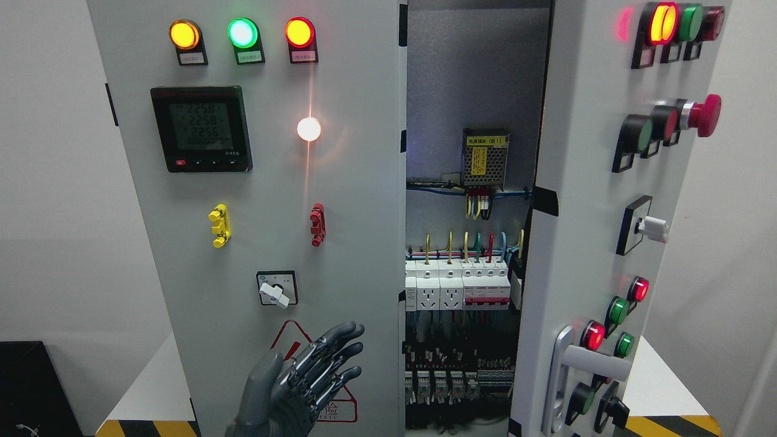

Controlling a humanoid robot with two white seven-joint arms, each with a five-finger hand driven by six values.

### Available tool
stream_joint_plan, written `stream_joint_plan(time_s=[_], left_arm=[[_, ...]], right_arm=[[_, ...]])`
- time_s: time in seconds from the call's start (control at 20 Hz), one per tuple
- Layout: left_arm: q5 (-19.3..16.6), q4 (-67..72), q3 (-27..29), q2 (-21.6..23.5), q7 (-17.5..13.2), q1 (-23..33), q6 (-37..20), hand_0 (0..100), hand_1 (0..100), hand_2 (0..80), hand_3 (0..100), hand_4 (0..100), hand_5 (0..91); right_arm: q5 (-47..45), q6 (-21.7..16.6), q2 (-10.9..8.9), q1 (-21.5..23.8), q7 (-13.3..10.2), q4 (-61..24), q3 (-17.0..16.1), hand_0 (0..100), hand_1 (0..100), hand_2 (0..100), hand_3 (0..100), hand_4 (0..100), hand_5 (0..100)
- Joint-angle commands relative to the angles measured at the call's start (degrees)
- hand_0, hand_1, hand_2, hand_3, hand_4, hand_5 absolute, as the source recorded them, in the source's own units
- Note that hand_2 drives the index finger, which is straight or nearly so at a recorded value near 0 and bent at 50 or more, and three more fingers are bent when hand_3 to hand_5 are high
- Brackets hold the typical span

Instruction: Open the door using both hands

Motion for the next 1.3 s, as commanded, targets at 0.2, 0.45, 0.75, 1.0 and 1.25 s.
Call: stream_joint_plan(time_s=[0.2,0.45,0.75,1.0,1.25], left_arm=[[11.67,-0.50,-9.67,2.07,0.48,-21.59,2.87,0,0,0.0,0,0,0.0],[18.70,0.38,-13.89,-0.75,0.39,-28.71,3.92,0,0,0.0,0,0,0.0],[20.46,2.05,-17.48,-5.23,0.39,-31.79,6.65,0,0,0.0,0,0,0.0],[21.79,2.75,-19.61,-6.99,0.39,-34.52,6.65,0,0,0.0,0,0,0.0],[21.88,4.16,-20.31,-9.45,0.39,-36.27,6.74,0,0,0.0,0,0,0.0]], right_arm=[[-0.62,0.04,0.00,0.00,0.02,0.02,0.03,19,0,0,0,0,0],[-0.62,0.04,0.00,0.00,0.02,-0.06,0.03,19,0,0,0,0,0],[-0.62,0.04,0.00,0.00,0.02,-0.06,0.03,19,0,0,0,0,0],[-0.62,0.04,0.00,0.00,0.02,0.02,0.03,19,0,0,0,0,0],[-0.62,0.04,0.00,0.00,0.02,-0.06,0.03,19,0,0,0,0,0]])
